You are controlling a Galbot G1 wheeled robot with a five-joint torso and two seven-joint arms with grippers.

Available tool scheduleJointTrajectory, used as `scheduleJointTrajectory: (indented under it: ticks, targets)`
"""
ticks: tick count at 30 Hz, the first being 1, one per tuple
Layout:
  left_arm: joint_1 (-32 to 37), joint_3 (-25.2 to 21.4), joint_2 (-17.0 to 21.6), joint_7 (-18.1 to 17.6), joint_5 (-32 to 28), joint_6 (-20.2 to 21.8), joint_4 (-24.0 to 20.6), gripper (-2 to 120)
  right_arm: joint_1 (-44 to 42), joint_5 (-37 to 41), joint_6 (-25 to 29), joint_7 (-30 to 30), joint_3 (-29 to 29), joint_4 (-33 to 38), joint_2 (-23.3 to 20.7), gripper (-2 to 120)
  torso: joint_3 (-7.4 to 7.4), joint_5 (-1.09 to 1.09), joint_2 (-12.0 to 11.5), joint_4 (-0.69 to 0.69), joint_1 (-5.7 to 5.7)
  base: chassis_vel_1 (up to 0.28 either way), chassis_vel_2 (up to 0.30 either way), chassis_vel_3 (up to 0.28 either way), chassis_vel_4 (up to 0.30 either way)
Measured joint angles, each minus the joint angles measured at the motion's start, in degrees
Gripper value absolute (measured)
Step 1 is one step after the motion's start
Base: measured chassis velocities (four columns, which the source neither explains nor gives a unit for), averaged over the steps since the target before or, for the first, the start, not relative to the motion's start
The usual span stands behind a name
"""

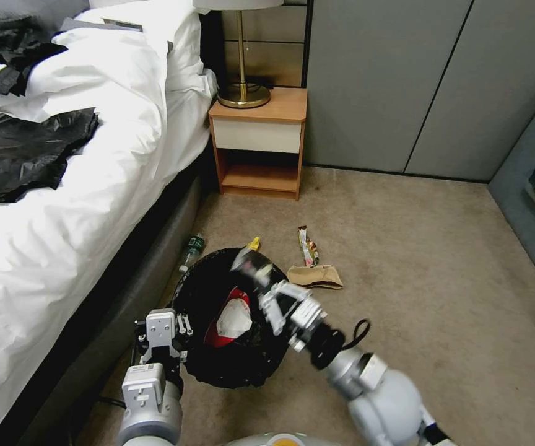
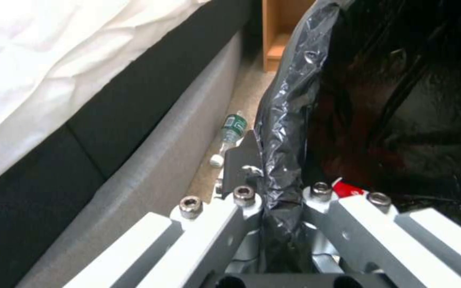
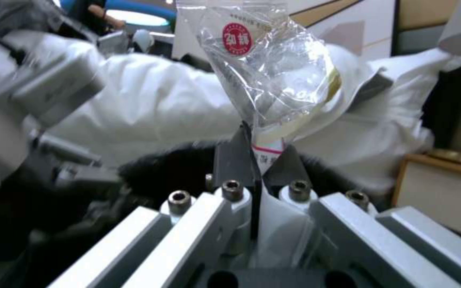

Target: Pick up the trash bin, then pick up the garbage from the floor and place it into the trash bin.

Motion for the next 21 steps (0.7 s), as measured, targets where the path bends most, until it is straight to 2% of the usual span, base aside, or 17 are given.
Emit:
scheduleJointTrajectory:
  ticks: [11,13,14,18,19,21]
  targets:
    - [0.43,0.87,-0.45,0.00,0.68,-0.08,-0.17,0,3.74,-0.48,-4.78,5.82,-4.01,-8.29,1.28,1,0.00,0.01,0.00,0.01,0.00,0.000,0.000,0.000,0.000]
    - [0.47,1.02,-0.56,0.00,0.83,-0.11,-0.23,0,4.14,-0.47,-5.15,6.68,-4.15,-9.18,1.47,9,0.00,0.01,0.00,0.01,0.00,0.000,0.000,0.000,0.000]
    - [0.47,1.02,-0.56,0.00,0.83,-0.11,-0.23,0,4.14,-0.47,-5.15,6.68,-4.15,-9.18,1.47,9,0.00,0.01,0.00,0.01,0.00,0.000,0.000,0.000,0.000]
    - [0.57,1.12,-0.62,0.06,0.97,-0.18,-0.24,0,4.27,-0.47,-5.46,7.00,-4.34,-9.57,1.70,28,0.00,0.01,0.00,0.01,0.00,0.000,0.000,0.000,0.000]
    - [0.57,1.12,-0.62,0.06,0.97,-0.18,-0.24,0,4.27,-0.47,-5.46,7.00,-4.34,-9.57,1.70,28,0.00,0.01,0.00,0.01,0.00,0.000,0.000,0.000,0.000]
    - [0.57,1.12,-0.62,0.07,0.97,-0.19,-0.25,0,4.19,-0.48,-5.64,7.00,-4.36,-9.46,1.68,37,0.00,0.01,0.00,0.00,0.00,0.000,0.000,0.000,0.000]
